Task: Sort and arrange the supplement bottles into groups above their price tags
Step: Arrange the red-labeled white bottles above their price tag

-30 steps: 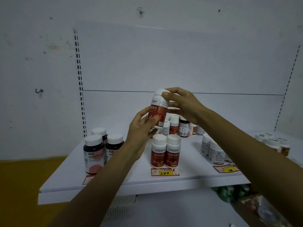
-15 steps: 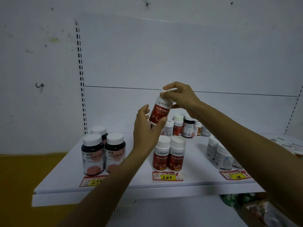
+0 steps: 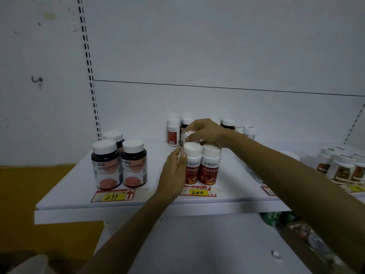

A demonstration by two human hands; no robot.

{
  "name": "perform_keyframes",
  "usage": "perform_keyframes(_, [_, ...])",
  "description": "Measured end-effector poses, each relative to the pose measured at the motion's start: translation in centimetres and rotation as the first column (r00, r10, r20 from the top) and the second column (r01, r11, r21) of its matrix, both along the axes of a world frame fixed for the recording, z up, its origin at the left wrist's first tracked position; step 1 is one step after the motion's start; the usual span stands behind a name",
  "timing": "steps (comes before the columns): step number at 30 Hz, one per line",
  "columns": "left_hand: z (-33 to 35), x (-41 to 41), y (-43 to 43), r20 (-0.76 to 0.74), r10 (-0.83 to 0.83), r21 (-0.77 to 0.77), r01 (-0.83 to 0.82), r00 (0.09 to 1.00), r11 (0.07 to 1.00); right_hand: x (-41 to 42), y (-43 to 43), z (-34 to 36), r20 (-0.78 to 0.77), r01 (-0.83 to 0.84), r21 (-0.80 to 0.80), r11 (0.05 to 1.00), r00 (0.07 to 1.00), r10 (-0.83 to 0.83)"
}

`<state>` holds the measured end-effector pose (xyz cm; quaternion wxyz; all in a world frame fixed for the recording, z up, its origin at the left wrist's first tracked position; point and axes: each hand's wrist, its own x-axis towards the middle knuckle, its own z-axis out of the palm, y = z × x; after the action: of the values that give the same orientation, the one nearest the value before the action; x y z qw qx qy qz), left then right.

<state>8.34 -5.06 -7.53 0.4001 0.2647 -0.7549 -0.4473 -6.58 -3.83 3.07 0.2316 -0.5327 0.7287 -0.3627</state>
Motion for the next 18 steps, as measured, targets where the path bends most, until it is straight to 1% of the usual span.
perform_keyframes(3, [-0.61,-0.14,0.23,0.015,-0.036,0.024,0.036,0.999,0.999,0.14,-0.12,-0.13,-0.02,-0.023,0.057,0.998,1.0,0.024])
perform_keyframes(6, [-0.51,-0.12,0.4,0.011,-0.057,0.018,0.057,0.998,0.998,0.27,-0.29,0.19,-0.048,-0.043,0.078,0.996,0.998,0.047])
perform_keyframes(11, [-0.56,-0.02,0.53,0.023,-0.038,-0.001,0.038,0.999,0.999,0.45,-0.6,0.32,-0.074,-0.051,0.088,0.995,0.996,0.058])
perform_keyframes(14, [-0.5,-0.1,0.48,0.02,-0.028,0.004,0.028,0.999,1.0,0.29,-0.56,0.28,-0.059,-0.06,0.092,0.994,0.996,0.065])
perform_keyframes(18, [-0.41,-0.15,0.28,0.026,-0.036,0.057,0.034,0.999,0.998,0.0,-0.76,0.64,-0.04,-0.093,0.097,0.991,0.994,0.097])
